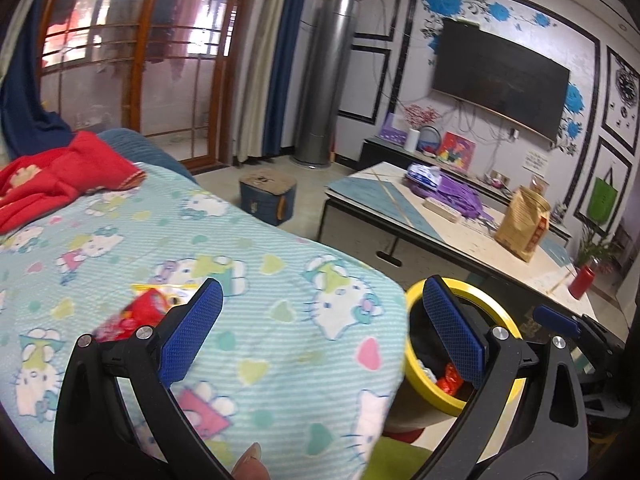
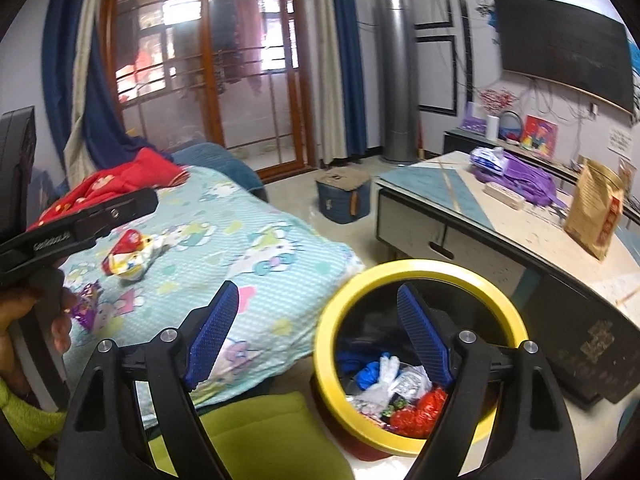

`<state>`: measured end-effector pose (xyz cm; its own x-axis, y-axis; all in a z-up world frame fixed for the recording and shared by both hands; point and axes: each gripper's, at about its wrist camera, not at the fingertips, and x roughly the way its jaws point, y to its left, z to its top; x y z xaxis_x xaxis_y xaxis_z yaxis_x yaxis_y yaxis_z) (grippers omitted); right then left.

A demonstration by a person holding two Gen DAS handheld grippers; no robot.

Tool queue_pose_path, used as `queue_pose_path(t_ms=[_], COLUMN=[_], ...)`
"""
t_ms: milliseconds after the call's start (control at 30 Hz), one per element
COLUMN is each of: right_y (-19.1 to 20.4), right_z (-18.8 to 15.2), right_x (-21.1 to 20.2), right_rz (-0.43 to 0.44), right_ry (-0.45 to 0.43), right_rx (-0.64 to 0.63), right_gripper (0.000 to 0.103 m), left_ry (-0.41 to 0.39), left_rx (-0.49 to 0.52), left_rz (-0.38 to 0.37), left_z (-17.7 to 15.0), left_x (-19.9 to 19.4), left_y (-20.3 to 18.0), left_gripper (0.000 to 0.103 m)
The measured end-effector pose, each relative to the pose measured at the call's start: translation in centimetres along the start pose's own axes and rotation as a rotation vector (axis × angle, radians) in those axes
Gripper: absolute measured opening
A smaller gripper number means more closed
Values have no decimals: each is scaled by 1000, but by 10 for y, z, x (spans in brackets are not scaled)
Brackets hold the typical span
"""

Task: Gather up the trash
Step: 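Move both tools back toward the remaining wrappers on the bed, then grasp the red candy tube with the left gripper while the right grasps the purple wrapper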

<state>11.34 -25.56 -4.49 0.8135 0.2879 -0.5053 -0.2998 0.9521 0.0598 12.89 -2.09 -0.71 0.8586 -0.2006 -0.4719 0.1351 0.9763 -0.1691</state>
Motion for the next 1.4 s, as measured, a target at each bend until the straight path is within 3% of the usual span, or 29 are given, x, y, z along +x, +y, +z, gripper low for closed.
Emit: queue_pose_path(t_ms=[233,467,800,933,1100,1267,1400], right_y=[39,90,169,189,213,230,234], right_z=[10,14,1,-4,-13,-23,-30], right_x=[17,38,66,75,82,91,93], right_rz=[112,261,468,511,541,549,547], right_ry=[46,136,265,311,334,362,374], right_rx=[-19,-44,-147,-178,-231,-270,-283], right_gripper=[79,79,77,71,70,57,37], left_ry=[-17,7,105,169,227,262,286], left_rx=[-51,-23,-152,-150,-118,-48,39], left_rz=[63,143,106,78,41,22,1], left_z=[7,12,4,0,-5,-7,-6], left_x=[-14,-24,-16,-6,5,17,30], left_y=[44,86,159,174,181,173,159], left_gripper=[92,92,89,82,81,81,81])
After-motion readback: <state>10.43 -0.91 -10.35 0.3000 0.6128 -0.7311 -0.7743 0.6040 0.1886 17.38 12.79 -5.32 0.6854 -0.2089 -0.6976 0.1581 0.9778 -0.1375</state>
